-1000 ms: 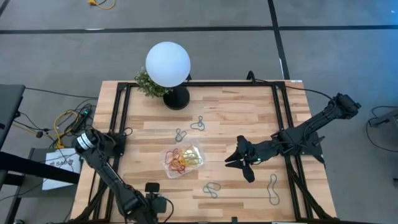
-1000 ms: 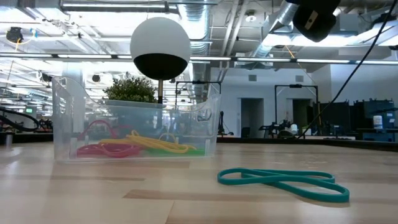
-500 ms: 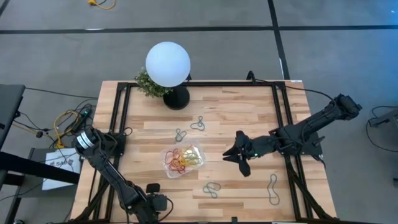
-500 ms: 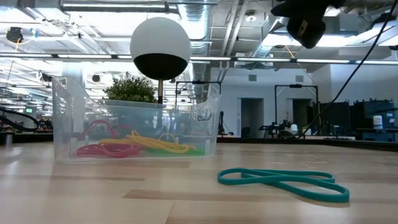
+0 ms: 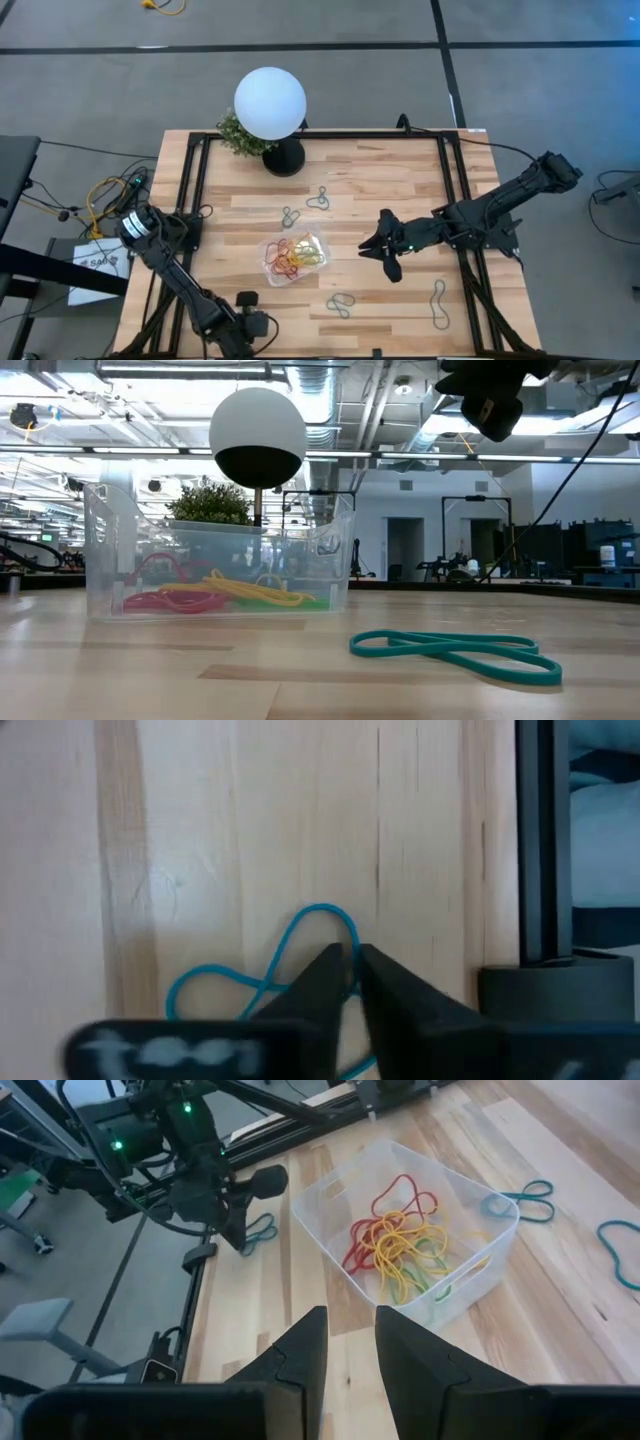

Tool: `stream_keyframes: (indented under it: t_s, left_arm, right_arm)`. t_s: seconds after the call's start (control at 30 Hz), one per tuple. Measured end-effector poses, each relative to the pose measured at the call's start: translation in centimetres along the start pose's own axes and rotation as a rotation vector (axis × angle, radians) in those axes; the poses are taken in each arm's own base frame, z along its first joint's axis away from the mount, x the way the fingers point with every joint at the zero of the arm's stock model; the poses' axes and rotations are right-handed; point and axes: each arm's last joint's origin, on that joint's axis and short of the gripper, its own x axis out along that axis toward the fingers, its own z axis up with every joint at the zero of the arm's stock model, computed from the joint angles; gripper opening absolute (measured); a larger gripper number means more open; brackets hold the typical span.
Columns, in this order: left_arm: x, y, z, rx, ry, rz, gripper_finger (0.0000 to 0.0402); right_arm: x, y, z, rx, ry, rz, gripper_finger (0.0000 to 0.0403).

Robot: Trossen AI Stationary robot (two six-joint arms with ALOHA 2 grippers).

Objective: Pick and place items into bin
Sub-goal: Put the blue rubber band into the transparent bin

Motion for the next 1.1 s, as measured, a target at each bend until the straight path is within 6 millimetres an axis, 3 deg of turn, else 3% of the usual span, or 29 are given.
stream_keyframes:
  t_s: [0.23, 0.37, 0.57, 0.87, 1.0, 1.1]
  left_arm:
    - [-0.5, -0.3, 0.8, -0.002, 0.034, -0.026, 0.0002]
    - [-1.9, -0.2, 1.6, 0.020, 0.154, 0.049, 0.0001]
    - [-7.0, 0.1, 3.9, 0.162, 0.256, 0.259, 0.0000]
    - [-16.8, 0.6, 9.4, 0.417, 0.058, 0.511, 0.0000]
    - [-19.7, 1.8, 11.7, 0.493, -0.069, 0.542, 0.0000]
    - [-20.7, 3.4, 13.3, 0.483, -0.111, 0.531, 0.0000]
  right_arm:
    - [0.0, 0.0, 0.0, 0.000, 0.000, 0.000, 0.0082]
    - [0.0, 0.0, 0.0, 0.000, -0.001, 0.001, 0.0082]
    - [0.0, 0.0, 0.0, 0.000, -0.001, 0.001, 0.0082]
    - [0.0, 0.0, 0.0, 0.000, -0.001, 0.001, 0.0082]
    - [0.0, 0.0, 0.0, 0.000, -0.001, 0.001, 0.0082]
    - [0.0, 0.0, 0.0, 0.000, -0.001, 0.001, 0.0082]
